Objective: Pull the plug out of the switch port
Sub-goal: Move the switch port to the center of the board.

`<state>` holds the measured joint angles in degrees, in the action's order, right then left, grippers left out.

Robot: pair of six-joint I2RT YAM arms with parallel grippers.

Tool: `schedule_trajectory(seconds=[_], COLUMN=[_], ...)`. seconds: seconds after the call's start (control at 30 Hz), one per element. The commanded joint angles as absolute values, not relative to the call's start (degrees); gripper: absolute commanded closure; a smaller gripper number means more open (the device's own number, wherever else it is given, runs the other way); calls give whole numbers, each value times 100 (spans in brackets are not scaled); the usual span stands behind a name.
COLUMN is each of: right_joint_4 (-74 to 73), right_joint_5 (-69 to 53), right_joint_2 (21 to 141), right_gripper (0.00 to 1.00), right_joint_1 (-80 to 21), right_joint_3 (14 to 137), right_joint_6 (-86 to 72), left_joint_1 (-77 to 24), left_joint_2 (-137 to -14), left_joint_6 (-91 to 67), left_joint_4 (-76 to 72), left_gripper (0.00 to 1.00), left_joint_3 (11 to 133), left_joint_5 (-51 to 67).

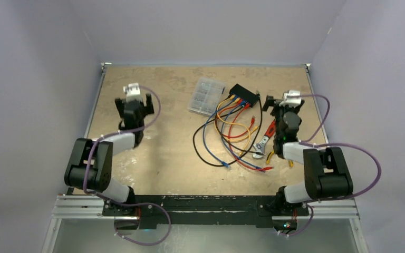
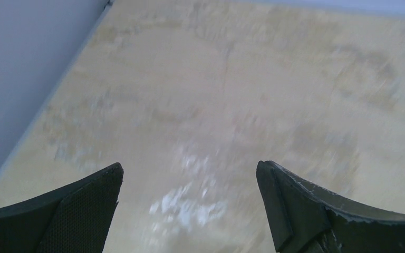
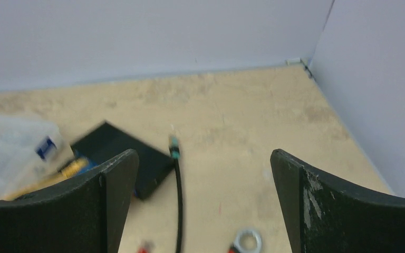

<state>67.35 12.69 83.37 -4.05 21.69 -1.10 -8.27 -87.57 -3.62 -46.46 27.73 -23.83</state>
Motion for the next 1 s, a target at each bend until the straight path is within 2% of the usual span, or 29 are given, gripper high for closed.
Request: schedule_trajectory(seconds=[0.0, 0.17, 0.3, 0.43, 0.6, 0.77, 0.97], right_joint_4=[4537, 3164, 2154, 978, -200, -1129, -1186], right_joint_5=[1059, 1442, 2008, 1435, 131, -397, -1117], right_joint_2=[7994, 8253, 8753, 9809, 11391, 12589, 12833], right_gripper=[1, 1, 1, 1, 1, 1, 1], right_joint_1=[-378, -381, -379, -361, -357, -348, -281], right_joint_3=[3653, 4744, 5482, 6892, 8731, 10077, 10075], right_joint_6=[-427, -1573, -2184, -2117, -2053, -2023, -2012], left_joint_1=[-800, -791, -776, -765, -761, -760, -754], left_joint_2=[-8442, -8917, -9252, -9434, -9456, -9199, -9005], left_joint_6=[-1455, -2604, -2400, -2310, -2165, -2154, -2098], left_joint_4=[-750, 1636, 2116, 2171, 1937, 1283, 1082], left_gripper=[1, 1, 1, 1, 1, 1, 1], left_joint_3=[5066, 6849, 7642, 8139, 8050, 7485, 7340], left_joint_5=[-2330, -1983, -1048, -89, 489, 696, 782])
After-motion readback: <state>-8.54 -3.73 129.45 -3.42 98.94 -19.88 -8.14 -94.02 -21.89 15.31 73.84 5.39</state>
